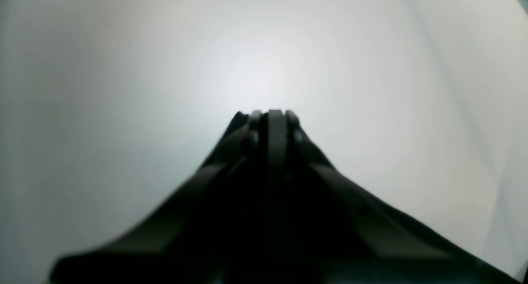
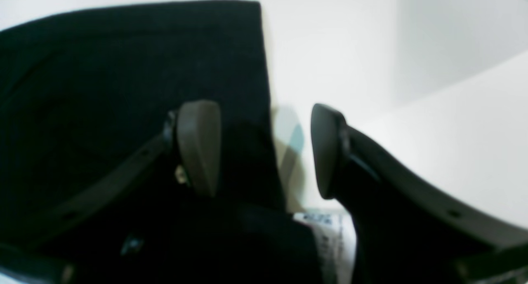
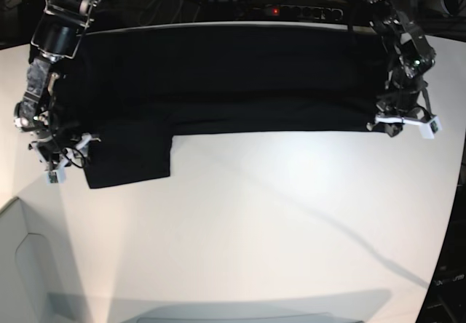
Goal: Fold the T-shirt properly
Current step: 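Lift the hem and fold it over toward the collar edge, then lay the fold down and pull the strip toward the robot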
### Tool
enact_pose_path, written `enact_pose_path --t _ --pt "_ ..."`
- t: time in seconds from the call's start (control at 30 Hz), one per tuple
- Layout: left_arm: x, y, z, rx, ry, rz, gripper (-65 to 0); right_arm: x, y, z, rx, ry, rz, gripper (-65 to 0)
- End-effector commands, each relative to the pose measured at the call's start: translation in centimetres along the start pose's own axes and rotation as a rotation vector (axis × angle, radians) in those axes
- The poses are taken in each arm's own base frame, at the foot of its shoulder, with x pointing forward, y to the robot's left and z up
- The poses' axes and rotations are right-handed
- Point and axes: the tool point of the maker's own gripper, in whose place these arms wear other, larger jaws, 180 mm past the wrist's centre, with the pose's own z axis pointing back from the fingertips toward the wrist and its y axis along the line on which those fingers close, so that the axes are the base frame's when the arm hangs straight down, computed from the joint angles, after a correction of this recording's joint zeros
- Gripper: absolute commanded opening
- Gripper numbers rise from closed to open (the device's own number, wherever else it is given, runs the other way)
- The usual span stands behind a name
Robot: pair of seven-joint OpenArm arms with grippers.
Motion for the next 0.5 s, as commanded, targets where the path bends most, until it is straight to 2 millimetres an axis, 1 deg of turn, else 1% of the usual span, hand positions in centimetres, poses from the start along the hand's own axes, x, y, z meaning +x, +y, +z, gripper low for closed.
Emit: enact_pose_path --t 0.0,0.03,0.07,0.13,0.23,0.3,0.37,0.4,0.47 --pt "1.7 -0.4 0.4 -0.010 -0.056 -0.015 -65.0 2.0 -0.6 0.3 -0.009 -0.055 0.008 -29.4" --pt "1.9 -0.6 0.5 -0.013 -0.063 -0.017 -65.0 1.8 -0.4 0.3 -0.006 -0.052 0.004 -29.4" --pt "2.2 -0.7 0.6 -0.017 -0.071 -0.020 -65.0 0.9 -0.3 0.1 -0.001 -0.035 -0.002 -29.5" --pt "2.6 -1.0 0.8 -0.021 -0.085 -0.024 -65.0 -0.1 0.1 -0.1 0.010 -0.010 -0.003 -29.6" --pt "2.7 -1.0 0.8 -0.022 -0.091 -0.024 -65.0 -0.9 1.9 -0.9 0.054 0.024 0.033 -29.7" --pt "2.7 -1.0 0.8 -0.022 -0.091 -0.024 -65.0 -1.0 2.9 -1.2 0.075 0.036 0.060 -30.7" --pt "2.7 -1.0 0.8 -0.022 -0.092 -0.024 -65.0 -0.9 3.3 -1.4 0.086 0.038 0.072 -35.4" --pt "2.7 -1.0 0.8 -0.022 -0.092 -0.024 -65.0 -0.8 3.4 -1.4 0.086 0.035 0.074 -39.1" --pt "2.7 -1.0 0.8 -0.022 -0.092 -0.024 -65.0 -0.6 3.4 -1.4 0.086 0.032 0.075 -49.0"
